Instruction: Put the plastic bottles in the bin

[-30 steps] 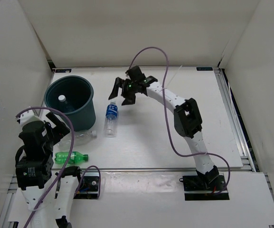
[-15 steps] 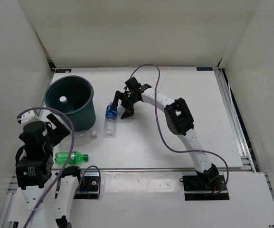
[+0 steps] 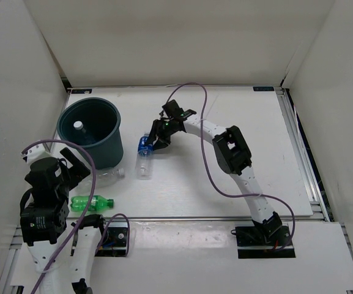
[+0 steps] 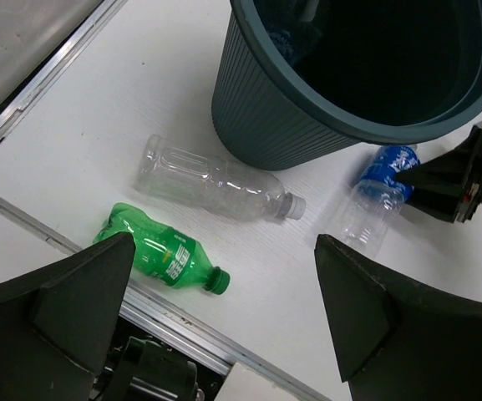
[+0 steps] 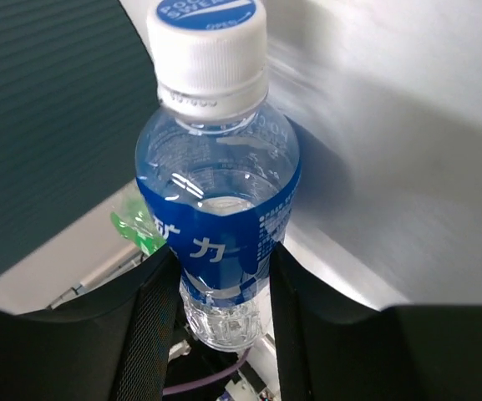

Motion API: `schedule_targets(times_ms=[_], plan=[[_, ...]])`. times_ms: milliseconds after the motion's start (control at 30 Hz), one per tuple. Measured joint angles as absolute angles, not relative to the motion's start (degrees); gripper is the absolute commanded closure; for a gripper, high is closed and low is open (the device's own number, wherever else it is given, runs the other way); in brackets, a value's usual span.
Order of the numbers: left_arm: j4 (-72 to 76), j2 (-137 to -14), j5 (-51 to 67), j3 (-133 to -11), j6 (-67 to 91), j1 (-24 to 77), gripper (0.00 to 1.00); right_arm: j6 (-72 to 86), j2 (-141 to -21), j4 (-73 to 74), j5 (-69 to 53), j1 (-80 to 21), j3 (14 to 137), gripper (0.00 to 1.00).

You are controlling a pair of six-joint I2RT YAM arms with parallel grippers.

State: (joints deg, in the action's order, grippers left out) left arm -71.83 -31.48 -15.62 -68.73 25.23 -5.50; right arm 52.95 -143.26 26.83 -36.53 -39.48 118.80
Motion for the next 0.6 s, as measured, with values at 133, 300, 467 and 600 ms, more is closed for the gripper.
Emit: schedule_targets(times_ms=[133, 300, 467, 600], plan=[[-70.72, -30.09, -15.57, -68.01, 25.91, -5.50, 0.00, 51.44, -138.08, 27.99, -34.74, -38.22, 113.89, 0.82], [-69.69, -29.28, -15.40, -67.16, 26.02, -5.50, 0.00, 49.50, -130.28, 29.12, -31.97, -36.75, 112.60, 0.88], [-68.53, -29.12, -15.29, -67.18, 26.70, -5.50, 0.00, 48.58, -121.40, 30.68, -27.18, -36.69, 117.36, 0.92], [-68.75, -28.82, -15.16, -68.10, 28.16, -5.50, 0.00, 48.01, -119.92, 29.04, -22.41, -37.08, 130.80, 0.92]])
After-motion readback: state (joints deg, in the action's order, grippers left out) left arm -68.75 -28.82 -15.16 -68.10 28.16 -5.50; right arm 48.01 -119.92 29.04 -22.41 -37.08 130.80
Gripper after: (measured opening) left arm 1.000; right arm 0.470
